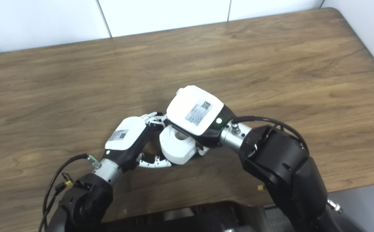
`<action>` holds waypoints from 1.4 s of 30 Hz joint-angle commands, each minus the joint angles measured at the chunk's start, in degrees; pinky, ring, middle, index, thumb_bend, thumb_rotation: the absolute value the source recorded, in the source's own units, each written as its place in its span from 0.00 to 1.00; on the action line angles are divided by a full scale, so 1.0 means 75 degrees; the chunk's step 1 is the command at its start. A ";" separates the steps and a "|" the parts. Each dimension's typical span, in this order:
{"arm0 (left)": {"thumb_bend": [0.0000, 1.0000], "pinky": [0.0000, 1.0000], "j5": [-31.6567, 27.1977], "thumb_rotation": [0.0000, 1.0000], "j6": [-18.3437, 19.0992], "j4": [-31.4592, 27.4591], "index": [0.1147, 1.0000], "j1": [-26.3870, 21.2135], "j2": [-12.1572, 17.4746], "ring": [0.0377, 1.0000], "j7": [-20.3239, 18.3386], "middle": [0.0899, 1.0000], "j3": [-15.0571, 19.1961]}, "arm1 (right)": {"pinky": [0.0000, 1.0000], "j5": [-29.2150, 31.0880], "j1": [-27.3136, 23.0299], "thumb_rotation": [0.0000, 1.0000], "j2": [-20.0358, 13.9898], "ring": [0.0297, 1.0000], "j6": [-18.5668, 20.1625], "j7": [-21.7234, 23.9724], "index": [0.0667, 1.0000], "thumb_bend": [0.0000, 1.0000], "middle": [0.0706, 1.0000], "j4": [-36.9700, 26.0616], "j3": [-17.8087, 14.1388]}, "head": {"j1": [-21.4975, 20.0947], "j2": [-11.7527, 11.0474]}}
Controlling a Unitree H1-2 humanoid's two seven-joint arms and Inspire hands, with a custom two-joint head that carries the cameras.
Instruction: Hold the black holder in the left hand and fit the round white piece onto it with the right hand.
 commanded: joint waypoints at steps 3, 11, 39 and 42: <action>0.51 0.91 0.0030 0.06 -0.0068 -0.0003 0.42 -0.0033 -0.0036 0.92 -0.0067 0.82 -0.0097 | 0.78 0.0095 -0.0169 0.26 0.0033 0.65 0.0210 0.0412 0.51 0.75 0.55 -0.0043 -0.0099 | 0.0001 0.0003; 0.51 0.91 0.0068 0.06 -0.0025 0.0056 0.42 -0.0054 -0.0092 0.92 -0.0046 0.82 -0.0147 | 0.86 0.0684 -0.0601 0.39 -0.0051 0.73 0.0670 0.1286 0.65 1.00 0.63 -0.0184 -0.0151 | 0.0002 -0.0022; 0.51 0.91 0.0319 0.06 0.0145 0.0119 0.43 -0.0134 -0.0270 0.92 -0.0159 0.83 -0.0155 | 1.00 0.1115 -0.1436 0.41 -0.0355 0.86 0.1290 0.2518 0.77 1.00 0.73 -0.0354 -0.0098 | 0.0023 -0.0042; 0.51 0.92 0.0334 0.06 0.0136 0.0140 0.43 -0.0150 -0.0245 0.92 -0.0174 0.83 -0.0156 | 1.00 0.1094 -0.1491 0.41 -0.0372 0.86 0.1319 0.2536 0.77 1.00 0.74 -0.0384 -0.0068 | 0.0030 -0.0078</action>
